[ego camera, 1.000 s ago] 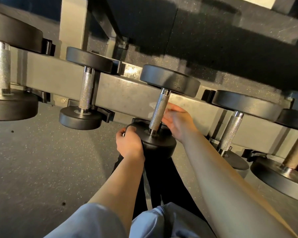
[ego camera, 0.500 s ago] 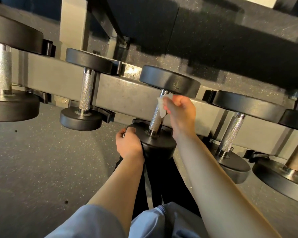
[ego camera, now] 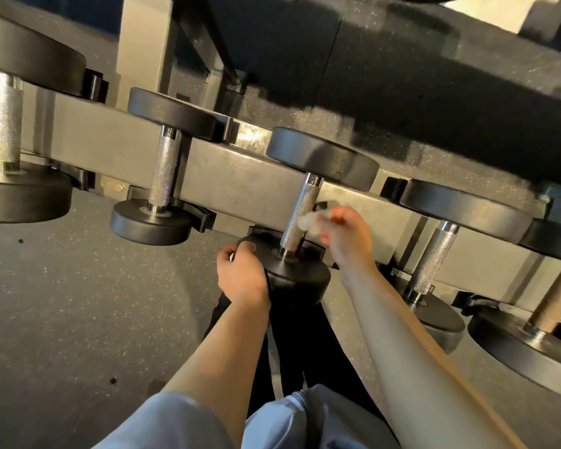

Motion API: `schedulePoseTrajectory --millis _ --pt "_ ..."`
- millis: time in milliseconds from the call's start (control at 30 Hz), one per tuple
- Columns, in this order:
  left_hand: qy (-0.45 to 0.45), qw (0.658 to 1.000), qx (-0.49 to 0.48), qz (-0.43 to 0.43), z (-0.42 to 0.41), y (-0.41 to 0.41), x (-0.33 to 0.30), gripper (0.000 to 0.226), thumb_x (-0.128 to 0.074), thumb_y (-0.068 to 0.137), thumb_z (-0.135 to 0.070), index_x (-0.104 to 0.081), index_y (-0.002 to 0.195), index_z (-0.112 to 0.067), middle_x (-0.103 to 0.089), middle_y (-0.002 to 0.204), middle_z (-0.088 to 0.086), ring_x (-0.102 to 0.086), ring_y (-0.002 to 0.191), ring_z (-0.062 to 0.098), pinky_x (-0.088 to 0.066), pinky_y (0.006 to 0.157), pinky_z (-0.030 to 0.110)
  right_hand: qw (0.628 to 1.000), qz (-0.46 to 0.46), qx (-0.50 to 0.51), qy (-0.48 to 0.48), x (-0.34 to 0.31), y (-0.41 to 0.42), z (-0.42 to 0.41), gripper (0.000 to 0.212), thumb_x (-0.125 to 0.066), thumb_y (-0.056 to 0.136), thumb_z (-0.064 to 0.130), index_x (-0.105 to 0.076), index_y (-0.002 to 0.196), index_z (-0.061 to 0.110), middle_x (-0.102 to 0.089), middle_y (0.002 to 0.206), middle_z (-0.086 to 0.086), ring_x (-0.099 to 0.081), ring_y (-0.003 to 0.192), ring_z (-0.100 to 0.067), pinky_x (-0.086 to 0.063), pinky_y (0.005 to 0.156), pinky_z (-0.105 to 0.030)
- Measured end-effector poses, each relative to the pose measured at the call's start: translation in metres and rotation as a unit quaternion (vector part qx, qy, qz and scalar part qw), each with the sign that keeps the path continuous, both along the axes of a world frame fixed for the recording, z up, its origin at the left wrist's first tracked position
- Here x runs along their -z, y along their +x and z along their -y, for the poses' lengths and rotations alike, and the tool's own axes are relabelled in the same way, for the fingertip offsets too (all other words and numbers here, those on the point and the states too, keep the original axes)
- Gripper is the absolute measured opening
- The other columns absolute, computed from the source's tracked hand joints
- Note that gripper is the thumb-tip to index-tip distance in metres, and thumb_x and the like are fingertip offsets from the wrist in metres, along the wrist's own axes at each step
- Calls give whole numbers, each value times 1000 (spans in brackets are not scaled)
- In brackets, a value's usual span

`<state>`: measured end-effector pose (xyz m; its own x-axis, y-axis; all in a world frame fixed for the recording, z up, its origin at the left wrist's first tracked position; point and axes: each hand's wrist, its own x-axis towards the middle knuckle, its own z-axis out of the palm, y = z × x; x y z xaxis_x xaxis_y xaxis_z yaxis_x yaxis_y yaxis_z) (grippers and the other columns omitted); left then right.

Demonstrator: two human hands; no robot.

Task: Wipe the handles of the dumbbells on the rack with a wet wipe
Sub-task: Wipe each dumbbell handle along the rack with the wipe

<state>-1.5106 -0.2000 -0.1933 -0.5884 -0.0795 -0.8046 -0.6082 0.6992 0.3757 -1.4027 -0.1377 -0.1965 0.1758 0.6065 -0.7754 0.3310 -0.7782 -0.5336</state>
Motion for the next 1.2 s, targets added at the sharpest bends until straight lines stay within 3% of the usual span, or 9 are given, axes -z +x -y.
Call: schedulePoseTrajectory --millis 67,167,367,500,633,800,933,1100,1200 --pt "1 1000 1 -2 0 0 0 27 -58 86 -18 -61 113 -17 -58 91 -1 -50 77 15 -35 74 29 987 -74 142 14 1 -11 -8 13 -61 90 20 -57 78 22 -61 80 -1 -56 78 -16 -50 75 -34" --pt "0 1000 -3 0 0 -1 1 30 -58 86 -19 -60 116 -16 -55 87 -4 -50 79 16 -35 77 30 986 -19 158 41 8 -31 -1 11 -57 92 21 -53 81 21 -57 76 0 -51 68 -14 -42 64 -26" --pt "-6 1000 0 -1 1 -1 2 35 -58 87 -20 -59 122 -17 -56 90 -3 -51 88 20 -35 78 30 973 109 -65 192 -2 -17 29 11 -62 90 17 -59 98 11 -62 90 -1 -58 82 -19 -38 65 -15" --pt "-10 1000 -5 -4 0 -1 5 34 -59 86 -20 -60 120 -16 -54 87 -5 -51 88 19 -35 79 30 769 162 -394 477 -3 -16 -4 30 -46 83 4 -68 104 1 -67 110 -13 -62 102 -27 -44 90 -26" --pt "-18 1000 6 -11 3 -2 9 34 -60 84 -24 -61 118 -19 -63 104 3 -54 94 22 -38 83 31 666 262 -559 418 12 -12 -14 30 -53 76 -3 -66 104 -1 -59 127 -17 -56 118 -32 -39 103 -35" --pt "-15 1000 8 -15 3 -1 11 32 -60 83 -25 -61 114 -19 -62 103 3 -56 95 24 -40 83 32 659 206 -615 382 9 -26 -13 15 -53 74 -3 -67 79 1 -67 83 -17 -64 85 -35 -52 86 -45" --pt "-24 1000 16 -13 3 -3 13 35 -60 83 -26 -62 118 -20 -63 104 4 -58 96 25 -44 87 33 629 87 -691 346 4 -27 7 25 -42 66 8 -66 60 13 -66 61 -5 -64 58 -24 -52 60 -25" --pt "-18 1000 11 -14 3 -3 12 35 -60 83 -26 -62 118 -20 -64 106 4 -57 96 25 -42 85 33 577 129 -731 342 -10 -23 -19 22 -48 82 3 -70 78 8 -66 79 -8 -64 74 -26 -53 66 -29" --pt "-12 1000 6 -5 3 -4 12 35 -60 86 -25 -60 120 -18 -61 104 2 -54 93 21 -36 81 31 598 185 -658 418 -9 -13 -36 19 -48 79 2 -67 76 3 -65 83 -14 -65 88 -32 -54 66 -37"
